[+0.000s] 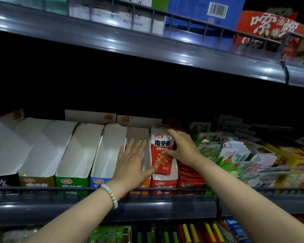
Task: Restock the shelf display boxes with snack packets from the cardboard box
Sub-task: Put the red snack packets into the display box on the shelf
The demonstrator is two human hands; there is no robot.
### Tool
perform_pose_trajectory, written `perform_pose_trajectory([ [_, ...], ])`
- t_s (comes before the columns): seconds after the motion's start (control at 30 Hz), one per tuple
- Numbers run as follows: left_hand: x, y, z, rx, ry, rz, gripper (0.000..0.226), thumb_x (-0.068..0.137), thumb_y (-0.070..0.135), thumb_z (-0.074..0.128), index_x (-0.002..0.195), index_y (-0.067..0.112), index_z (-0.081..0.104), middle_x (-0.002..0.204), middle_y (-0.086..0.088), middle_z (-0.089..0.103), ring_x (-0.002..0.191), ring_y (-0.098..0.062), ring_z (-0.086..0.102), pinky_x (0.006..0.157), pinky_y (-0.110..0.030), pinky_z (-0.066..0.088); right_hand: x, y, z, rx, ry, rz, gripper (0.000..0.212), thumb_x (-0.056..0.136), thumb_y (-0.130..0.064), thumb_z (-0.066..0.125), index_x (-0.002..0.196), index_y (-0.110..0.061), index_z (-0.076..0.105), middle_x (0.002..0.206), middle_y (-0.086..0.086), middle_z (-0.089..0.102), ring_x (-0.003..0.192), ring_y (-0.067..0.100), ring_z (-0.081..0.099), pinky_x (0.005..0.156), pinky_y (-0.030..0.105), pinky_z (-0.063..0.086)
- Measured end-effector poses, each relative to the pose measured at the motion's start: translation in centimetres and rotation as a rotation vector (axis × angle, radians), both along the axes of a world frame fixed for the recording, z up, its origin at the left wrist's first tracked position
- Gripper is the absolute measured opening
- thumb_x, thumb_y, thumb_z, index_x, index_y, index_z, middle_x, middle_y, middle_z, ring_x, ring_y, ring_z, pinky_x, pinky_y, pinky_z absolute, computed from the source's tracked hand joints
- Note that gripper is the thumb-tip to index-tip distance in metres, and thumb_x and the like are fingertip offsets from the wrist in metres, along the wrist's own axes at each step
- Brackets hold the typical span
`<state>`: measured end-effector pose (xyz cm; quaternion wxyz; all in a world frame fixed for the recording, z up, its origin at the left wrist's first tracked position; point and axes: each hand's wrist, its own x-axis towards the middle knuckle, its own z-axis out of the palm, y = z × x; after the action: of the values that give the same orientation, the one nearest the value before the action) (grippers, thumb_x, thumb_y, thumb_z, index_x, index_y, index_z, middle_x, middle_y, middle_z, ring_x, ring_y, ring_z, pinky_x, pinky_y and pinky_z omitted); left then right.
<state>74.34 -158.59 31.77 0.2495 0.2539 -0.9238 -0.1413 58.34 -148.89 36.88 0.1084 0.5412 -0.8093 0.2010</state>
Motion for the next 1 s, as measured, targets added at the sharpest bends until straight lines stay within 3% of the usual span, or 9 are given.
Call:
perform_pose_trajectory([
  [0.17,0.0,0.1,0.1,-0.003,-0.005,0.008,0.087,0.087,0.067,0.044,0.153,0.026,0.003,0.161,0.008,0.002,0.147,-0.012,-0.010,0.117,-0.036,-0.008,0.0,-0.2,0.0,0.071,0.203,-0.020,0.079,0.082,-0.039,0.070,0.147,-0.035,0.025,0.140,-0.001,0.041,0.131,0.021,0.033,0.107,0.030,0.024],
  [0.3,0.0,0.3,0.2,-0.004,-0.008,0.012,0.086,0.087,0.067,0.042,0.153,0.027,0.004,0.161,0.008,0.003,0.147,-0.012,-0.008,0.117,-0.035,-0.007,-0.3,-0.2,0.1,0.127,0.188,0.018,0.081,0.082,-0.034,0.071,0.148,-0.031,0.024,0.136,-0.001,0.048,0.127,0.018,0.043,0.105,0.030,0.029],
  [0.73,1.0,0.6,0.9,0.075,-0.018,-0.010,0.083,0.089,0.064,0.041,0.153,0.027,0.003,0.161,0.007,0.002,0.147,-0.013,-0.008,0.118,-0.036,-0.006,0.5,1.2,1.3,0.142,0.144,0.041,0.079,0.086,-0.035,0.066,0.149,-0.028,0.019,0.135,0.004,0.047,0.127,0.022,0.041,0.105,0.031,0.029],
  [0.9,2.8,1.9,1.6,0.091,-0.035,-0.013,0.082,0.090,0.063,0.040,0.153,0.026,0.003,0.161,0.006,0.002,0.147,-0.014,-0.007,0.120,-0.037,-0.004,1.5,2.4,1.9,0.087,0.091,0.033,0.077,0.088,-0.035,0.063,0.150,-0.027,0.018,0.142,0.001,0.039,0.132,0.020,0.035,0.108,0.032,0.031],
  [1.0,4.0,3.1,1.7,0.075,-0.030,-0.014,0.080,0.090,0.063,0.038,0.152,0.026,0.004,0.161,0.006,0.004,0.147,-0.014,-0.005,0.120,-0.037,-0.003,2.6,3.5,2.0,0.097,0.098,0.032,0.076,0.090,-0.034,0.061,0.150,-0.032,0.014,0.154,-0.002,0.024,0.143,0.019,0.020,0.116,0.034,0.020],
])
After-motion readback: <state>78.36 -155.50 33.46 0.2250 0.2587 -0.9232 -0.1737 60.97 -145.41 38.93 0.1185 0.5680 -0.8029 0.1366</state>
